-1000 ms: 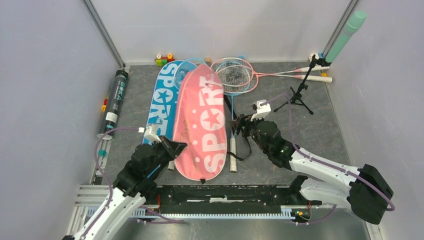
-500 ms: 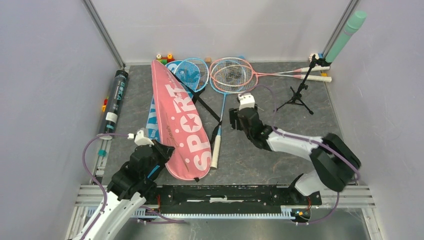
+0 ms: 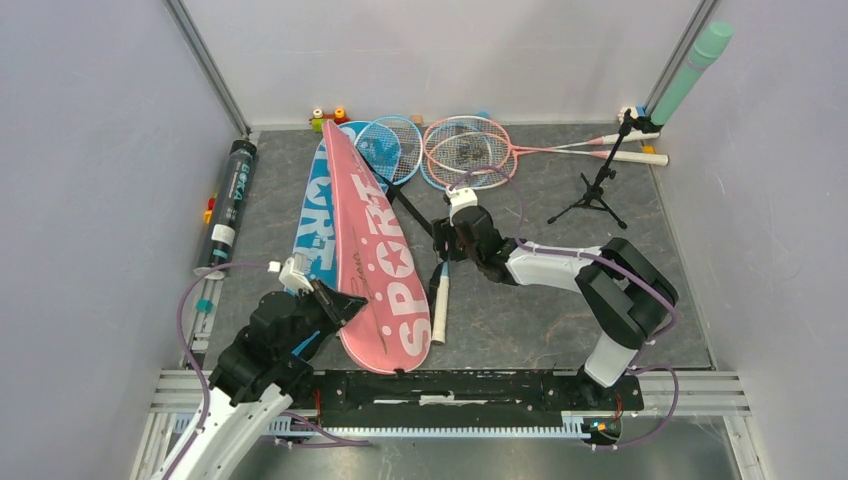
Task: Pack up the badminton gear
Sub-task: Pick up the racket bag from the center of the board, then adjust the racket at the center of the board.
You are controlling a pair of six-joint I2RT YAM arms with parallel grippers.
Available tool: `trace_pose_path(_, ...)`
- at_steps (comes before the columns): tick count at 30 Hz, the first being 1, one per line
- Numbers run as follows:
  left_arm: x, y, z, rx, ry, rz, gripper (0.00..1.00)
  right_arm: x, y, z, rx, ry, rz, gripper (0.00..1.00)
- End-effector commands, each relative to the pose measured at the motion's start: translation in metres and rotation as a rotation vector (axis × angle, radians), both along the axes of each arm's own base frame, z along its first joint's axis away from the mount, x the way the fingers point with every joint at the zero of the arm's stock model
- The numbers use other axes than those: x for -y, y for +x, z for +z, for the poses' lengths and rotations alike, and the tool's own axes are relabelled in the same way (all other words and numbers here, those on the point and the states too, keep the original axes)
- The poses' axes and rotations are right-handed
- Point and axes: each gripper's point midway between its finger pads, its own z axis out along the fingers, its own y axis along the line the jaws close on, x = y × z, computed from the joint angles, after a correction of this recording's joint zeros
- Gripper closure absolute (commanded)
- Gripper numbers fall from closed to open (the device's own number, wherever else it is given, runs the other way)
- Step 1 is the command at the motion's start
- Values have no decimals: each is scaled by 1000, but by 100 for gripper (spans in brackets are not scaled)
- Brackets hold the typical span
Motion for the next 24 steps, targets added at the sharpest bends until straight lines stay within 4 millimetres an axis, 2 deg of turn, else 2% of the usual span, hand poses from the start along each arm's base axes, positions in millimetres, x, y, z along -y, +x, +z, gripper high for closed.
trace_pose_path(1, 40, -31, 65, 41, -230, -247, 98, 2, -13, 20, 44, 21, 58, 23)
trace_pose_path(4, 46, -38, 57, -57, -232, -281, 98, 8, -27, 31, 76, 34, 98, 22)
trace_pose_path(7, 62, -44, 71, -63, -327, -372, 98, 6, -37, 35, 81, 37, 129, 23)
trace_pose_path(9, 63, -44, 75, -52, -338, -380, 98, 6, -35, 33, 85, 36, 116, 23)
trace_pose_path(11, 60, -43, 71, -56, -318, -360, 98, 8, -22, 31, 97, 7, 55, 24)
trace_pose_path(13, 58, -44, 67, -62, -295, -353, 98, 9, 1, 31, 113, -22, -32, 26)
trace_pose_path(19, 50, -47, 52, -74, -262, -322, 98, 3, 63, 15, 74, -13, -233, 40)
trace_pose_path(21, 48, -48, 50, -71, -258, -319, 98, 7, 72, 1, 47, -51, -291, 42)
trace_pose_path(24, 47, -49, 50, -61, -248, -324, 98, 12, 69, -25, 2, -71, -337, 44)
